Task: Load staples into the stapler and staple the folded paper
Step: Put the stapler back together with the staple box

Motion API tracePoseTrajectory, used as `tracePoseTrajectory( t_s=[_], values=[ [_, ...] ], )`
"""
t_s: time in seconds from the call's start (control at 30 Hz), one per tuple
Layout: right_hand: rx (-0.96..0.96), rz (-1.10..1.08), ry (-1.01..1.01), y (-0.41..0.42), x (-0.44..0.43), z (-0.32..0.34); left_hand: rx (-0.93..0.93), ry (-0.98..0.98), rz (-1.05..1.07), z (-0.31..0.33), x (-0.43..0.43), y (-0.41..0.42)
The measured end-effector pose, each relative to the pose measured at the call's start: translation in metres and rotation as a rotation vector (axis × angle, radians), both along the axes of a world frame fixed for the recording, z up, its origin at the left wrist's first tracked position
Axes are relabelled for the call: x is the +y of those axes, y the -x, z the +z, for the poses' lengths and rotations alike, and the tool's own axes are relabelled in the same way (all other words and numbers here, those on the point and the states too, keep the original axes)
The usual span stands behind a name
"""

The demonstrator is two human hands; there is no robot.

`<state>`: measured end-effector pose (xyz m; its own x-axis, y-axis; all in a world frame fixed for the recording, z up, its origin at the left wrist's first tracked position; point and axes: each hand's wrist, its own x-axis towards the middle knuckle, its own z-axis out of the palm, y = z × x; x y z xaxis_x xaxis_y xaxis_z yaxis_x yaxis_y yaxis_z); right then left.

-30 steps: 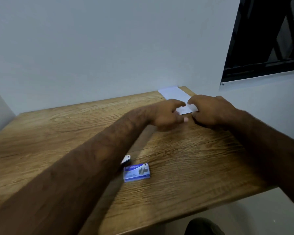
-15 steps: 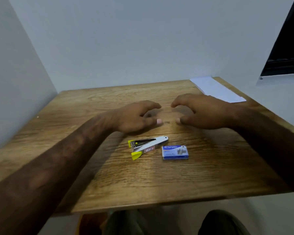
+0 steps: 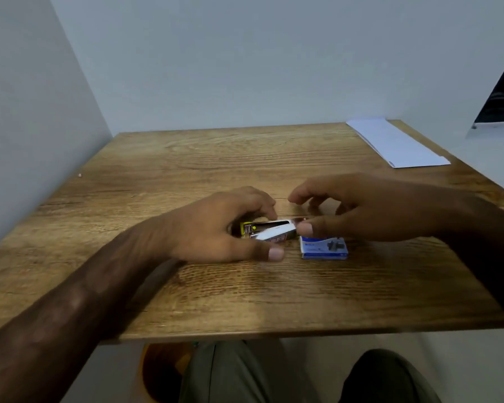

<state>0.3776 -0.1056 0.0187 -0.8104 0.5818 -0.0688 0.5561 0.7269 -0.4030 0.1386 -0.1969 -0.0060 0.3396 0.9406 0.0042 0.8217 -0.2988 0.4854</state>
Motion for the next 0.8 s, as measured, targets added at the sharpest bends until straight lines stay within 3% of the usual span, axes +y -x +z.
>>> tracePoseTrajectory(
  t_s=[0.53, 0.8],
  values=[
    [0.037, 0.029, 0.098, -0.015, -0.005, -0.018, -0.147, -0.157, 0.004, -0.021, 0.001, 0.005],
    [0.262, 0.064, 0.159, -0.011, 0.003, -0.004, -0.173, -0.204, 0.010, -0.025, -0.002, 0.003]
  ],
)
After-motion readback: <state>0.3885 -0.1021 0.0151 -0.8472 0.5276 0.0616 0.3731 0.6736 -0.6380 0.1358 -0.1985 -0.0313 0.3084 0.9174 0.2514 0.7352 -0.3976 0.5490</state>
